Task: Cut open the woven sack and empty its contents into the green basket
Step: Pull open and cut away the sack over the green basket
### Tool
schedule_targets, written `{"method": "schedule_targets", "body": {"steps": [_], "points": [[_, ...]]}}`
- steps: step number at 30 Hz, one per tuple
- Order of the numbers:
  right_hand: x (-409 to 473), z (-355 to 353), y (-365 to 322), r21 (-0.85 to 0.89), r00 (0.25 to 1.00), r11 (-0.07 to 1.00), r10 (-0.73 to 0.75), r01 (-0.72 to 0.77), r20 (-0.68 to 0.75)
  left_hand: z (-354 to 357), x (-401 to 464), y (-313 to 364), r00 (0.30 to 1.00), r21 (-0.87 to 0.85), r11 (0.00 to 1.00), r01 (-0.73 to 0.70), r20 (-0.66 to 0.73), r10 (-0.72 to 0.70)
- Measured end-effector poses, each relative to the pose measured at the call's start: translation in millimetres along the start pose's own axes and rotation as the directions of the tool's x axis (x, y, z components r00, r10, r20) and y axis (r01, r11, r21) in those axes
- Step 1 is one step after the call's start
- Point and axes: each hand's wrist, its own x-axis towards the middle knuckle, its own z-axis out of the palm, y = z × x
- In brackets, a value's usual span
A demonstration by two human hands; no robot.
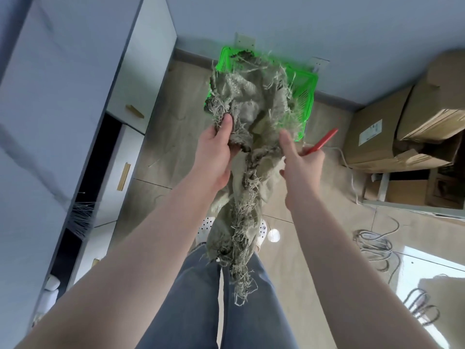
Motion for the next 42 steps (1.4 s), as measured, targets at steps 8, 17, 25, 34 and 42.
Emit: {"method": "schedule_targets", "body": {"steps": [8, 17, 25, 34, 42], "points": [[-1, 11, 0, 0.005, 0.998, 1.0, -0.023, 0.022, 0.052, -6, -6, -3, 0.997, -0.159, 0.987, -0.031, 0.059, 0.041], [22, -8, -2, 0.153, 0.971, 0.988, -0.051, 0.015, 0.234, -4, -27, -45, 0.987, 0.53, 0.848, -0.011, 0.144, -0.077], [-9, 0, 1, -0.128, 0.954, 0.954, -0.251, 0.273, 0.167, 2, -21, -39, 0.987, 0.566, 0.809, -0.159, 0.115, 0.114], [10, -21, -9, -0.286, 0.897, 0.858, -0.442, 0.427, 0.014, -8, -10, -21, 0.953, 0.621, 0.728, -0.292, 0.256, 0.164], [-14, -1, 7, 0.09, 0.959, 0.957, -0.28, 0.277, 0.033, 19, -16, -10, 0.964, 0.644, 0.727, -0.237, 0.251, 0.092]]}}
